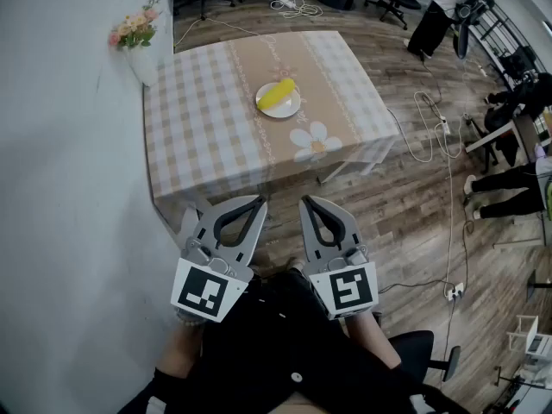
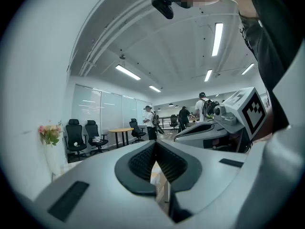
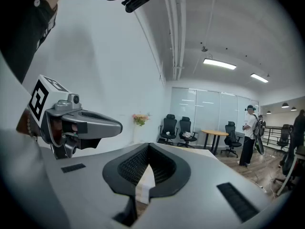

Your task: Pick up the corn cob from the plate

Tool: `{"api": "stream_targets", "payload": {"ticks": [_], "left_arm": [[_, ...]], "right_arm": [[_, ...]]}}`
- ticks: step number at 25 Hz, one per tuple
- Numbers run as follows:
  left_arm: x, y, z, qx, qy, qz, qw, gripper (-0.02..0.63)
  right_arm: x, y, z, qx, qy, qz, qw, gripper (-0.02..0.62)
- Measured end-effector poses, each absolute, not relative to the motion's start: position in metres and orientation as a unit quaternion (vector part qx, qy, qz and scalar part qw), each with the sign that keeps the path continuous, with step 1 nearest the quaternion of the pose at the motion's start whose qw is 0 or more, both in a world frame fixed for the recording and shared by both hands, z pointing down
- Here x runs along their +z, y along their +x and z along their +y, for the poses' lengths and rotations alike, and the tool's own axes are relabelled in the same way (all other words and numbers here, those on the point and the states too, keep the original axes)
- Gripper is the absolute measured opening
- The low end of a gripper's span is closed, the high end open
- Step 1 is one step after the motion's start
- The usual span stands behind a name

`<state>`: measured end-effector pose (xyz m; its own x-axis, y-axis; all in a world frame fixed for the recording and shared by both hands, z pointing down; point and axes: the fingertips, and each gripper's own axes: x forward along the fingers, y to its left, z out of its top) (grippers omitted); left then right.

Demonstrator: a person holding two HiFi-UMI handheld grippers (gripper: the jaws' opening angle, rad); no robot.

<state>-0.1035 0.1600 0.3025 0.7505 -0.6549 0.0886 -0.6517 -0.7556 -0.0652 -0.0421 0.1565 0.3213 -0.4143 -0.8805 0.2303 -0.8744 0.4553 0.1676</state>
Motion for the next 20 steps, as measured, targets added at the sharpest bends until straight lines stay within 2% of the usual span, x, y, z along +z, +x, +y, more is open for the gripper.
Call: {"api": "stream_targets", "payload": {"ticks": [20], "left_arm": [[0.303,-0.103,0.148,-0.056,-0.934,0.351,0.026,0.012]], "right_arm": [[0.319,-0.036,0.142,-0.001,0.54,-0.831,0.132,0.04]]}}
